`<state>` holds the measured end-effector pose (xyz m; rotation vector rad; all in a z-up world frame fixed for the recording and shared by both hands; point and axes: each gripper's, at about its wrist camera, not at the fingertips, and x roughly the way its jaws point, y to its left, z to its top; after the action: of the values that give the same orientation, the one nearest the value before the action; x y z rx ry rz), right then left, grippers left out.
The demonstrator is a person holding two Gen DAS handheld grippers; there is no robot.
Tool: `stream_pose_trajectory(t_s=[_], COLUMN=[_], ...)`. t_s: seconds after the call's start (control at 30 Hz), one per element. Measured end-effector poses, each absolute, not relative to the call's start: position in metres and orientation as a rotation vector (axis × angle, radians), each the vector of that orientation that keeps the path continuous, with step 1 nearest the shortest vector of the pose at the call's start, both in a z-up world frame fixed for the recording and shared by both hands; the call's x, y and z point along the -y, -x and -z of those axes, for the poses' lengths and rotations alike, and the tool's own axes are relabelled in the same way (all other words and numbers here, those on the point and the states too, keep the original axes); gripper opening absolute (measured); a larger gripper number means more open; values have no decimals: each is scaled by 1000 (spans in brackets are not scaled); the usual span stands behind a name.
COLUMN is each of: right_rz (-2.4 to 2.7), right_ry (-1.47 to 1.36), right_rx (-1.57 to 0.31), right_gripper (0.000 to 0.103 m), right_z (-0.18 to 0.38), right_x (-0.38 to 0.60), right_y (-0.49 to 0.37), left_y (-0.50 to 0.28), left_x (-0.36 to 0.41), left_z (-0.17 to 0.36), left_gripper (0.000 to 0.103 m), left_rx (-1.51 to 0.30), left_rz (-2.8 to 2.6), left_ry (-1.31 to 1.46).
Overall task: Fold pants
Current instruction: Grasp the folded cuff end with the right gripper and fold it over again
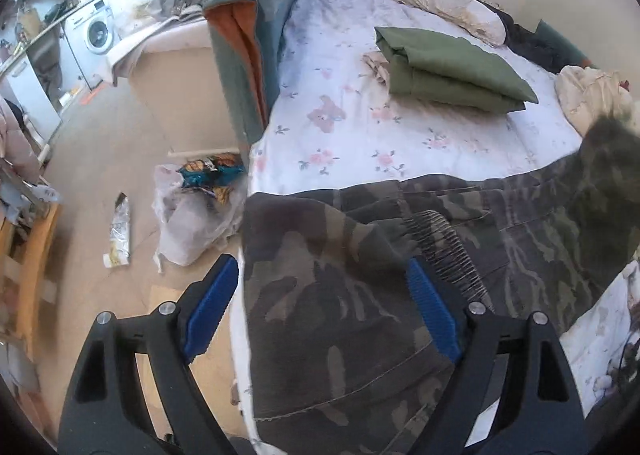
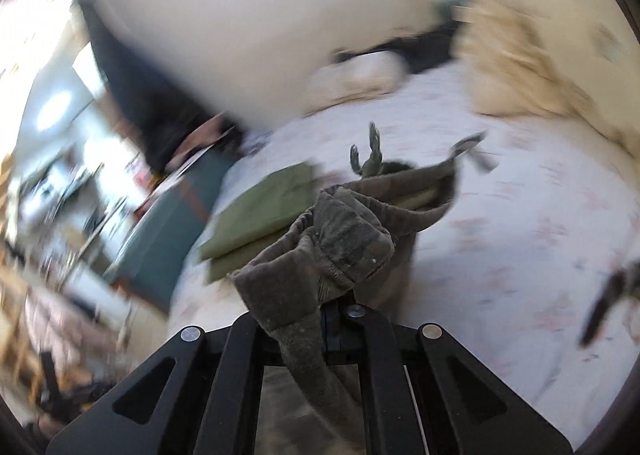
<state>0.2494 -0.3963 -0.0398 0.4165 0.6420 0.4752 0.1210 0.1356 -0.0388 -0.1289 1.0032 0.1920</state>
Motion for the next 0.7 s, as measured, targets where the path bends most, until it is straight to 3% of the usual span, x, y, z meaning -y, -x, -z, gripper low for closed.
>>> stream_pose_trajectory(t_s=[0.2,0.37,0.5,0.57,0.63,0.7], right_rz=[-773,-869,-817,-810,-827,-857], right_ry=[-155,83,197,174,149,103], right_rx=[-707,-954,-1037,-1058,-1111,-1122], right_gripper=[6,6,14,20,46,56], right_z=[37,129,172,173,171,159], right_x=[245,155,141,147,152,160], right_y=[-196,-149,-124,-122,-122,-121], left_y=[-116,-111,-108,-108,-108,-109], left_x=[-149,-156,-160,-161,-161,-158], left_z=[40,43,43,45,46,47], left_gripper=[84,84,84,84,84,84], left_rx=[-1039,-1074,-1098,-1114,-1126,-1135], left_rz=[-182,-165,-147,-141,-135,-124], left_ry=[243,340,418,457,485,498])
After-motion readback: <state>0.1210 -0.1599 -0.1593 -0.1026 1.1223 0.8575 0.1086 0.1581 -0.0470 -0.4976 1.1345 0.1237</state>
